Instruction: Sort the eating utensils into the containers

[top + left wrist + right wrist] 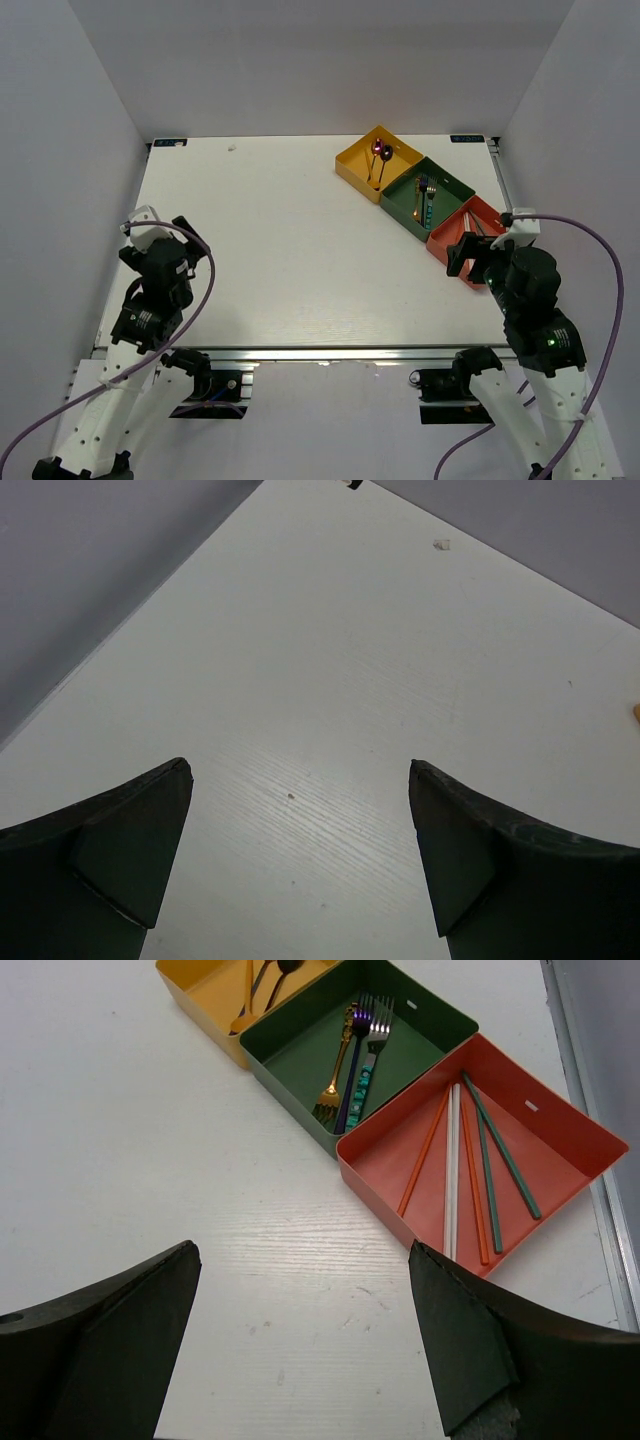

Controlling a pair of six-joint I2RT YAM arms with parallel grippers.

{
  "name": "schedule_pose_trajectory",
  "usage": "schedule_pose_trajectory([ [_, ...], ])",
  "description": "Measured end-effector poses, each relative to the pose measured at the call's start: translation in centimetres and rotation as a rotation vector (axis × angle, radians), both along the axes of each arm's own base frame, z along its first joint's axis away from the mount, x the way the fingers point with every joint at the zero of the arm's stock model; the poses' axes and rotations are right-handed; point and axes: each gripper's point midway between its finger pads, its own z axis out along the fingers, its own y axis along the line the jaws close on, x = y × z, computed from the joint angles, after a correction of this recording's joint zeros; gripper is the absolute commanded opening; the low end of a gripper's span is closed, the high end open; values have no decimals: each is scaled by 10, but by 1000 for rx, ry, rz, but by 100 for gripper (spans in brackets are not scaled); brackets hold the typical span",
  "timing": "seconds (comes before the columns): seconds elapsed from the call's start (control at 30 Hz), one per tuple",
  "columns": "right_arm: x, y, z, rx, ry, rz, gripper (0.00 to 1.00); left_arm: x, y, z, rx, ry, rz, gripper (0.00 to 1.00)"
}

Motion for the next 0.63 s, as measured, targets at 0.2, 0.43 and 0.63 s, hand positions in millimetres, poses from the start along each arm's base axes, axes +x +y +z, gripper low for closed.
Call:
schedule_pose_trajectory([
  [0.2, -4, -1, -12, -16, 11, 6, 89, -5, 1, -5, -7, 0, -2, 98],
  [0.43, -3, 1, -14, -16, 21, 16, 89, -4, 0, -6, -6, 7, -5, 98],
  [0.63, -3, 1, -14, -16, 22, 16, 89, -4, 0, -6, -6, 5, -5, 98],
])
